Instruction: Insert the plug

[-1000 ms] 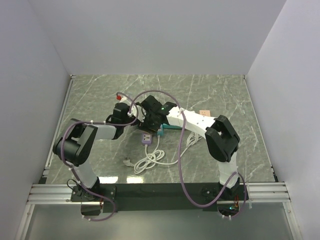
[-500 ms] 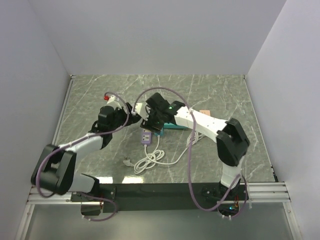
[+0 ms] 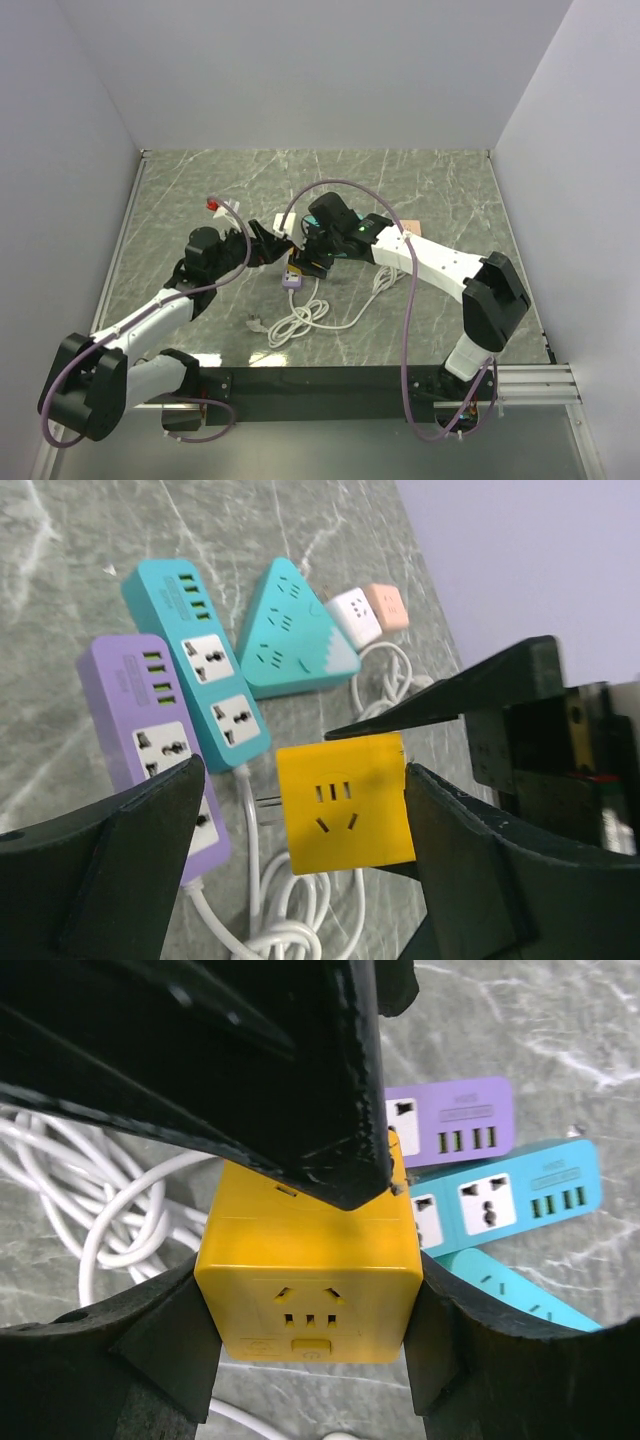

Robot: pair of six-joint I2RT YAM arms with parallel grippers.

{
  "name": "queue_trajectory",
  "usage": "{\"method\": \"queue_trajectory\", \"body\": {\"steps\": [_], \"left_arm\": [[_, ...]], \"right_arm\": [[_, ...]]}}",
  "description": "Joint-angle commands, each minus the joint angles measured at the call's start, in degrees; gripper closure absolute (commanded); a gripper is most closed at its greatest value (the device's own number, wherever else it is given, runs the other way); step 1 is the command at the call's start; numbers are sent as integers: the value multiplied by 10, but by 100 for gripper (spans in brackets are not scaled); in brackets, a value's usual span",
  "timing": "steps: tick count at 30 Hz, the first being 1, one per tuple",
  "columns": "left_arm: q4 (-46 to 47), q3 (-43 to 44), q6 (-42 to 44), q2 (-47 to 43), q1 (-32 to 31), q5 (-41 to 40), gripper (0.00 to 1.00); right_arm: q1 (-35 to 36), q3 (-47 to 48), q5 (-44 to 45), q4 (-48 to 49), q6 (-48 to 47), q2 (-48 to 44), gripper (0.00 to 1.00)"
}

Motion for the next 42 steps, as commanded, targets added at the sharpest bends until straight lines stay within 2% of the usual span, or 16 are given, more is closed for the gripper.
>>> {"method": "queue_trajectory", "body": {"steps": [1,9,20,28,31,32,33,34,37,38,42], "left_arm": [[-6,-6,-11,-27,-5,33,12],[-31,-3,4,-24,-39,40,11],[25,-21,-20,-2,-56,64,9],[71,-18,-35,47,-72,83,17],[81,-20,-41,56,-74,85,32],[79,-20,-42,57,-73,84,45],[79,-20,-42,57,-74,81,50],[79,-21,-43,59,-74,81,63],[82,-27,-50,61,-74,81,85],[84,-27,-52,60,-74,81,99],[95,-37,-63,57,-73,80,100]], "right_arm": [[-2,-11,-29,39,7,-44,100],[-1,-13,-29,38,10,-51,100],[5,-16,-37,42,13,-63,100],[11,-30,-23,44,14,-72,100],[12,-44,-20,58,19,-86,100],[12,-47,-19,62,20,-89,100],[12,-53,-17,65,23,-95,100],[13,-56,-13,72,25,-98,100],[12,-66,-5,85,34,-110,99],[12,-67,-3,88,36,-113,94],[11,-76,-4,97,40,-126,79]]}}
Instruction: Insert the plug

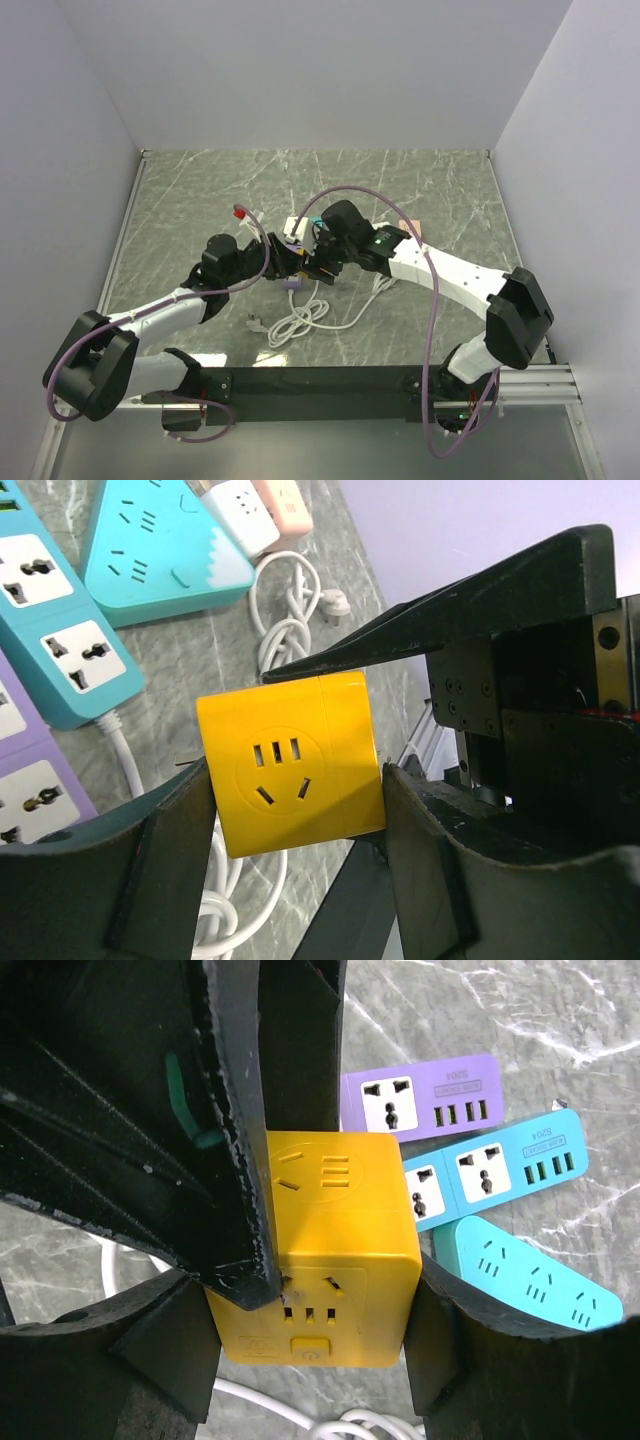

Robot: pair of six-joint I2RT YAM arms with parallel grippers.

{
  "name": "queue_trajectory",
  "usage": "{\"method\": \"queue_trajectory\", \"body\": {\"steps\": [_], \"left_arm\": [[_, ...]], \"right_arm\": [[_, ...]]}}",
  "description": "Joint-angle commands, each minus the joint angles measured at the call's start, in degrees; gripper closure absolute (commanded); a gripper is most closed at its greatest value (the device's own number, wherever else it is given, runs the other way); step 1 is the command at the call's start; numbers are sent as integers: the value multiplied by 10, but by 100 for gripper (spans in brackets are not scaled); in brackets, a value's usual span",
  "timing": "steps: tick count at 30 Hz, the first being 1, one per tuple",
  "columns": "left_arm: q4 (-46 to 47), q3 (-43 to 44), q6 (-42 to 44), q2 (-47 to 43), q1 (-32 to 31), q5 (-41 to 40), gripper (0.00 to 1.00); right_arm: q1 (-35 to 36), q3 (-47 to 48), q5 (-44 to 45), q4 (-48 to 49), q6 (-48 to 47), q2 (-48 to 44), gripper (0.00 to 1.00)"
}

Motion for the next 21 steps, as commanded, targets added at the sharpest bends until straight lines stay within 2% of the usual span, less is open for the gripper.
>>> {"method": "queue_trajectory", "body": {"steps": [1,3,4,5,7,12,21], "left_arm": [[12,-21,-1,-5,0,1,100],[15,-24,-6,-10,1,0,100],[20,-28,-10,-16,1,1,100],[25,-31,-13,-20,3,1,100],[40,-39,-26,-27,3,3,100],[80,-53,-52,-35,6,15,100],[117,-70,-103,-85,10,11,100]], "right_arm": [[2,2,-19,59,13,-47,70],[0,-3,-24,63,17,-52,56],[-2,-5,-25,69,18,-55,20],[-3,-7,-25,73,20,-58,15],[-13,-21,-35,92,24,-74,11],[-36,-66,-71,137,37,-120,11],[-41,-95,-118,156,52,-137,6]]}}
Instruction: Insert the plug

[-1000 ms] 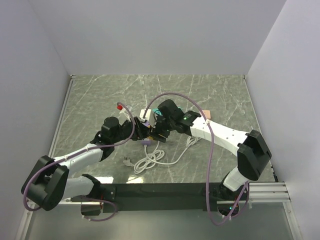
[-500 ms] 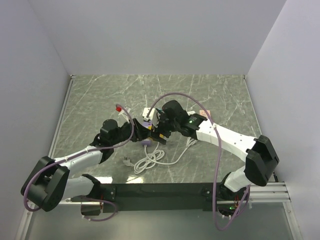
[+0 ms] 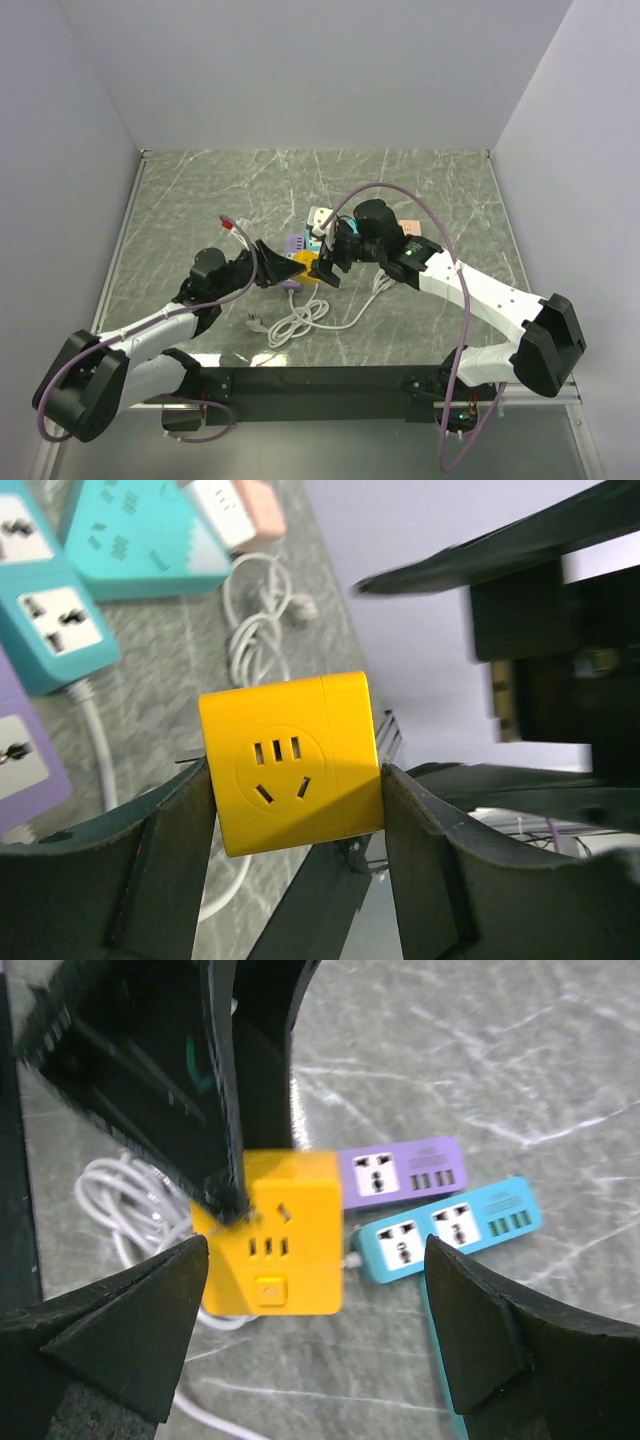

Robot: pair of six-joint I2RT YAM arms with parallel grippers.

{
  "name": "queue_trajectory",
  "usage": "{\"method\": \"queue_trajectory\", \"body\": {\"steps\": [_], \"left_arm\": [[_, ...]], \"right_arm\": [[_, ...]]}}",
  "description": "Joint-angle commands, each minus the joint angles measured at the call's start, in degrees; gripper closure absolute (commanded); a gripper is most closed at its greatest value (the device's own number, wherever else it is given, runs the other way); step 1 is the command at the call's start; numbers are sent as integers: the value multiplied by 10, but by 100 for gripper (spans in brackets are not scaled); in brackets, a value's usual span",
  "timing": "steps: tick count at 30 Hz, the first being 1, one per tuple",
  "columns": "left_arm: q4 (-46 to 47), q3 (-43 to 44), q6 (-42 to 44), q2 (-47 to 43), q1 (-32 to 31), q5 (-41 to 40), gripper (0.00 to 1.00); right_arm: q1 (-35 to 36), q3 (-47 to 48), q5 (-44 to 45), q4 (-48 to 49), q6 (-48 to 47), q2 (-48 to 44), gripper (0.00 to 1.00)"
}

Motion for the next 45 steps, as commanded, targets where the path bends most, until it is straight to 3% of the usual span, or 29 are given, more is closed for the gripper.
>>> {"method": "queue_trajectory", "body": {"steps": [1,11,26,36,40,45], "left_arm": [[67,-6,-33,-42,5,4,100],[56,-17,-53,-88,20,-9,100],[18,-24,-53,-135,21,-77,100],[38,-34,-66,-141,21,-74,100],[38,-33,-66,-147,21,-75,100],[21,-31,-61,-160,21,-86,100]], "right_arm": [[-1,-15,-29,35,17,-21,5],[-1,-28,-64,59,31,-33,3],[44,5,-32,72,60,28,4],[52,-19,-2,167,89,15,8],[53,-7,4,150,85,28,19],[56,2,4,125,75,48,21]]}}
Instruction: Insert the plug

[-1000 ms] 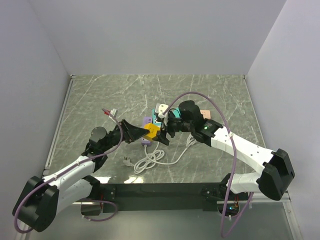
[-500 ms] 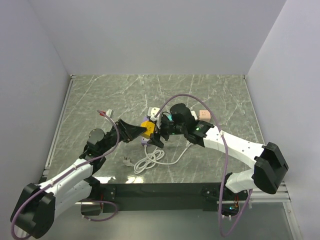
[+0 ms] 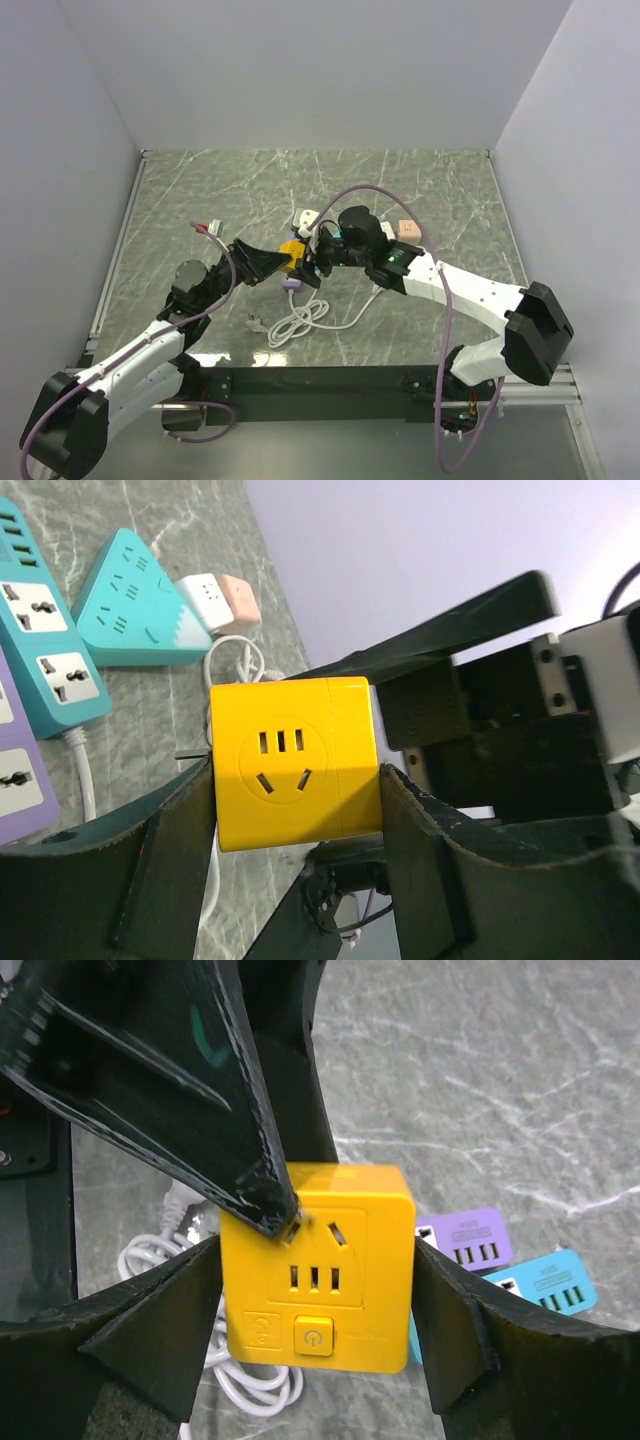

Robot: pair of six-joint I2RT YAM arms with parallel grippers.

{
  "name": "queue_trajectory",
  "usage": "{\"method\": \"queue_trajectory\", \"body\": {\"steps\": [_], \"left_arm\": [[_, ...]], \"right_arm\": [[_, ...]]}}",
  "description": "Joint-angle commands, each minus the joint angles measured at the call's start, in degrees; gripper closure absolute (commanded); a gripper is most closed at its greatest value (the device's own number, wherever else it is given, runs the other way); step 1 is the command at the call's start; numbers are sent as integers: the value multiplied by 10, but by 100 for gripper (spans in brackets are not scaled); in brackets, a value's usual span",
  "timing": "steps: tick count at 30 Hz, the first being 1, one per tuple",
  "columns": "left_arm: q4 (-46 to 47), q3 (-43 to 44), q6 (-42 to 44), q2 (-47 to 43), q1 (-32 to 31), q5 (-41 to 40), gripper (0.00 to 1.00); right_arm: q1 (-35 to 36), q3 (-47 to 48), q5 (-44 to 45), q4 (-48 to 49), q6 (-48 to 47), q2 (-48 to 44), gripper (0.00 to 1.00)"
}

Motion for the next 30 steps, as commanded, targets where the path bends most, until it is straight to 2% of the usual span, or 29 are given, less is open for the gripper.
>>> {"method": "queue_trajectory", "body": {"steps": [1,5,7,11,13,15,16,18,21,25,30], "left_arm": [[29,7,0,-21,1,-11,100],[25,11,3,-22,1,-8,100],[28,9,2,-20,1,-5,100],[24,8,7,-21,1,0,100],[24,6,7,-19,1,1,100],[24,4,9,-17,2,1,90],[20,4,11,-18,2,2,74],[9,4,18,-23,4,1,61],[-21,7,36,-38,22,1,44],[-73,19,62,-52,66,34,28],[-78,18,76,-46,114,70,16]], "right_arm": [[6,21,8,-3,-6,9,20],[8,19,19,-6,-9,9,20],[8,20,18,-6,-12,9,26],[8,33,16,-5,-18,12,53],[8,44,19,-14,-23,18,71],[8,63,23,-14,-30,28,83],[8,68,28,-26,-33,33,85],[6,85,37,-39,-43,46,92],[-8,111,48,-58,-52,64,93],[-36,140,37,-82,-64,93,93],[-57,167,41,-117,-79,120,92]]}}
